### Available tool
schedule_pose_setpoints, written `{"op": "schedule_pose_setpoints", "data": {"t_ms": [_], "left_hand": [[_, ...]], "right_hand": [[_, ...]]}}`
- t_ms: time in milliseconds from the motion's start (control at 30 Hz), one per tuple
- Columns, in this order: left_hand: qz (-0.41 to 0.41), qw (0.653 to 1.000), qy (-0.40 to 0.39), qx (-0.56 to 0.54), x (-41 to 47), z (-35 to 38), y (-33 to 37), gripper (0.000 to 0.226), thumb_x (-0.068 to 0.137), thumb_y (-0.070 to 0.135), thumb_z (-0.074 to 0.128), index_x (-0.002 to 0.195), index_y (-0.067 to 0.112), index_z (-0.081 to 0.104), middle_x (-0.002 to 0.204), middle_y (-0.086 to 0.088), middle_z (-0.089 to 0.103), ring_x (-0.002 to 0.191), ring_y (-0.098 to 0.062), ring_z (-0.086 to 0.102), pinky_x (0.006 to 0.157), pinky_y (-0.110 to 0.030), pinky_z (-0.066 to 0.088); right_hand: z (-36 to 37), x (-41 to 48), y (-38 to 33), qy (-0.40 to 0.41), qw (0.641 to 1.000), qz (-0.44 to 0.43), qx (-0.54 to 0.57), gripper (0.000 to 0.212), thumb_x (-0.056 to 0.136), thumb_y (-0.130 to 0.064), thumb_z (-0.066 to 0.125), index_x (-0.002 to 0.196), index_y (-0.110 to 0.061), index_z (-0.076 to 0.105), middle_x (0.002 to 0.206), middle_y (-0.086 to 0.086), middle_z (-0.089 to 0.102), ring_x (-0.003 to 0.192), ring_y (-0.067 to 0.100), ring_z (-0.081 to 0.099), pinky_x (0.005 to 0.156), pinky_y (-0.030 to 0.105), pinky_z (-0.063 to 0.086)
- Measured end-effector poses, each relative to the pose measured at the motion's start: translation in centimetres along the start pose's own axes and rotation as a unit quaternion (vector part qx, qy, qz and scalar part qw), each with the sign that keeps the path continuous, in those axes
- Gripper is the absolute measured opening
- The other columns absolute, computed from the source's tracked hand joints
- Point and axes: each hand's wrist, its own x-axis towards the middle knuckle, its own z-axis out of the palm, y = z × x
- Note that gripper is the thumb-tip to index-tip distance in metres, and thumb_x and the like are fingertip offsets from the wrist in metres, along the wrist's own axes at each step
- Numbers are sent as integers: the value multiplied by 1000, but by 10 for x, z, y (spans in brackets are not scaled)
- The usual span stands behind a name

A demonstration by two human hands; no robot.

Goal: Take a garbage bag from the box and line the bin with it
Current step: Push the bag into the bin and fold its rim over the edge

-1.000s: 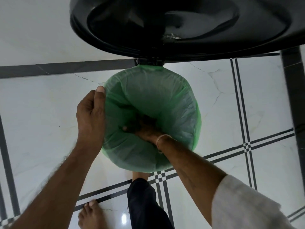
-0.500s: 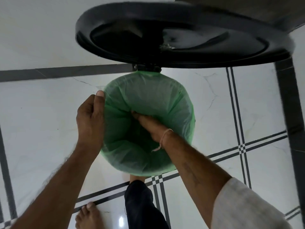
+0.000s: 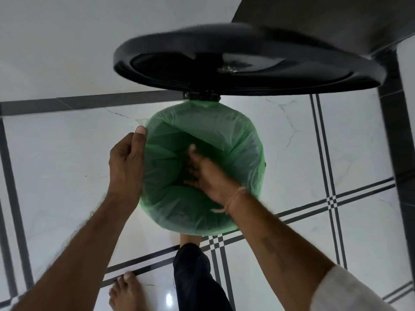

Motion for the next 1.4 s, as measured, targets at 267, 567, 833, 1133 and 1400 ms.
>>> {"op": "schedule_pose_setpoints", "data": {"t_ms": [267, 567, 833, 1133, 1400], "left_hand": [[-119, 993, -8, -16, 9, -5, 23, 44, 102, 46, 57, 102, 3, 67, 96, -12, 70, 90, -25, 67, 84, -42, 57], [-167, 979, -96, -62, 54, 8, 49, 25, 86, 30, 83, 77, 15, 65, 78, -8, 69, 68, -22, 68, 76, -38, 61], [-295, 947, -109, -60, 78, 24, 48, 36, 92, 32, 76, 116, 6, 73, 95, -13, 77, 64, -22, 76, 55, -33, 61], [-181, 982, -41, -35, 30, -8, 33, 28, 99, 43, 63, 100, 19, 77, 86, 4, 76, 78, -14, 68, 69, -28, 53], [-207, 972, 66, -86, -48, -19, 7, 18, 105, 22, 57, 92, 21, 68, 85, 8, 71, 83, -12, 62, 77, -29, 53]], "right_hand": [[-13, -70, -17, 192, 861, -363, -300, 19, 100, -20, 65, 116, -12, 73, 111, 5, 76, 98, 11, 70, 93, 35, 60], [-94, -45, -98, 191, 971, -142, 4, 46, 89, -40, 78, 106, 2, 76, 103, 19, 78, 97, 38, 75, 92, 49, 60], [-112, -20, -108, 152, 987, -32, -50, 35, 91, -40, 77, 96, -6, 79, 102, 16, 80, 102, 33, 75, 95, 46, 61], [-110, -70, -49, 307, 927, -212, -34, 28, 87, -48, 75, 93, -21, 72, 97, -7, 75, 86, 13, 69, 76, 33, 58], [-94, -102, 14, 445, 864, -203, -118, 16, 84, -31, 81, 87, -17, 73, 91, 0, 74, 82, 14, 68, 75, 27, 52]]}}
